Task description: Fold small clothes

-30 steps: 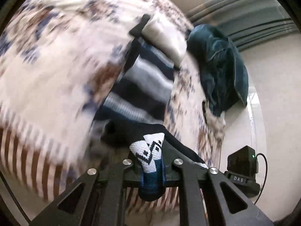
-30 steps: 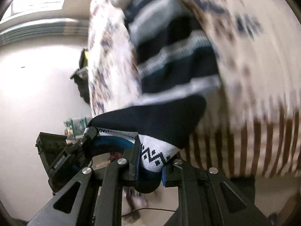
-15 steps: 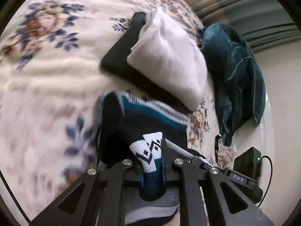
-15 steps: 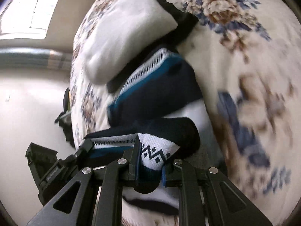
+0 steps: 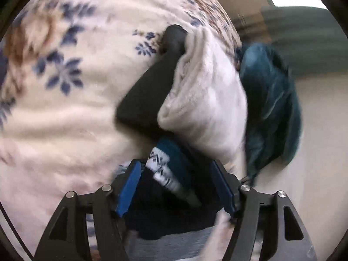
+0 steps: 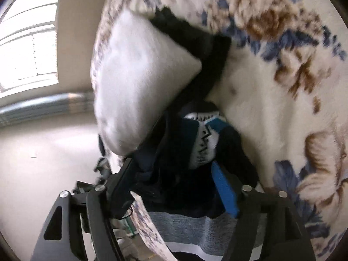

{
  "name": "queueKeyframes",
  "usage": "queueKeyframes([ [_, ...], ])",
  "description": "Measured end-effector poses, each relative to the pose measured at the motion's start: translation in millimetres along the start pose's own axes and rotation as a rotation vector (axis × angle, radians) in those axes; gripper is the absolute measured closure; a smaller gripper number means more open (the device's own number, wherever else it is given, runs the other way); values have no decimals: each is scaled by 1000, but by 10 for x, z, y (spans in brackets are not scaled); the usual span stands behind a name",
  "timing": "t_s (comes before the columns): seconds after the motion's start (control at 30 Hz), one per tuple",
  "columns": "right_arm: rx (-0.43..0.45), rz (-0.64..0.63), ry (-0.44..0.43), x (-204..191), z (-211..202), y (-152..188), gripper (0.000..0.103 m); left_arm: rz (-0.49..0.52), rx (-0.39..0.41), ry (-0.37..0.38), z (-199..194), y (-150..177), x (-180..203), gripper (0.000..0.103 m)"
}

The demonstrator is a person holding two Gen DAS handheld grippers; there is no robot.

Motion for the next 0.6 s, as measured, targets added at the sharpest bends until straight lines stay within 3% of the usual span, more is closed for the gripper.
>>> queueKeyframes([
  [0.13, 70, -115, 95, 6, -249, -10, 25, 173, -56, -88, 74, 152, 138, 39],
  [0.27, -27, -223, 203, 56, -55, -3, 25, 257, -85, -173, 306, 226, 167, 39],
  [0.37, -62, -315, 206, -76, 195, -12, 25, 334, -54, -226, 450, 207, 257, 44],
  [0.43, -58, -379, 191, -200, 304, -28, 44, 332, -55, -260, 565, 129, 238, 49],
  [0.47, -46, -415, 195, -263, 368, -41, 76, 314, -65, -273, 624, 89, 206, 49],
  [0.5, -40, -425, 212, -282, 420, -60, 84, 285, -82, -285, 688, 48, 135, 49],
  [0.6, -55, -415, 329, -212, 695, -222, 84, 160, -120, -256, 705, -46, -44, 49],
])
Point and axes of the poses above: each gripper's, at about its wrist camera, not at the fingertips, and z roughly the way its jaws point, x to its right, y to its underside, the point moved 1 cm from there along z, roughly the way its jaws point, and after that the axes turned 13 degrees about x, right-handed, at the moved point
